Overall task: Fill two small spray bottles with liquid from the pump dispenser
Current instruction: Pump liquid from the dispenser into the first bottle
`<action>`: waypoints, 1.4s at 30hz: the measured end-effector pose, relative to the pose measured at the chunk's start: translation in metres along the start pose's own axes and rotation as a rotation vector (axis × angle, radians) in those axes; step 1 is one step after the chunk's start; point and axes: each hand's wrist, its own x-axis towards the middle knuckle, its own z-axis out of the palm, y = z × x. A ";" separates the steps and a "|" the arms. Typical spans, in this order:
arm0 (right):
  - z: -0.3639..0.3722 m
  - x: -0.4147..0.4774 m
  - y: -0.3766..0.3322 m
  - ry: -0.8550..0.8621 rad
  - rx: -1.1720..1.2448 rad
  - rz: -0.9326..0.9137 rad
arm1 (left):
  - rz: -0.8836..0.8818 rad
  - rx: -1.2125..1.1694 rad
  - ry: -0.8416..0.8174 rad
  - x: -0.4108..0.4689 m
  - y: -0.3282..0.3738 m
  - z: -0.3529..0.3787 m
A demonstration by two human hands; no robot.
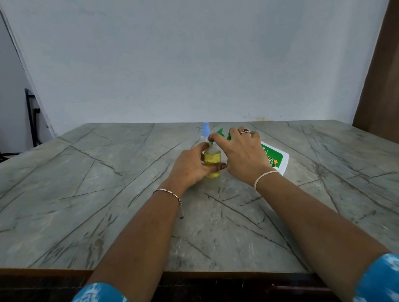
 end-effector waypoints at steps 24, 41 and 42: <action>0.000 -0.001 0.000 0.010 -0.015 0.016 | -0.025 0.016 -0.029 -0.001 0.004 -0.001; 0.002 -0.001 0.003 -0.003 0.016 0.031 | -0.030 -0.003 -0.026 -0.004 0.004 -0.002; 0.003 0.000 0.001 0.003 0.013 0.035 | -0.028 -0.006 -0.026 -0.004 0.004 -0.002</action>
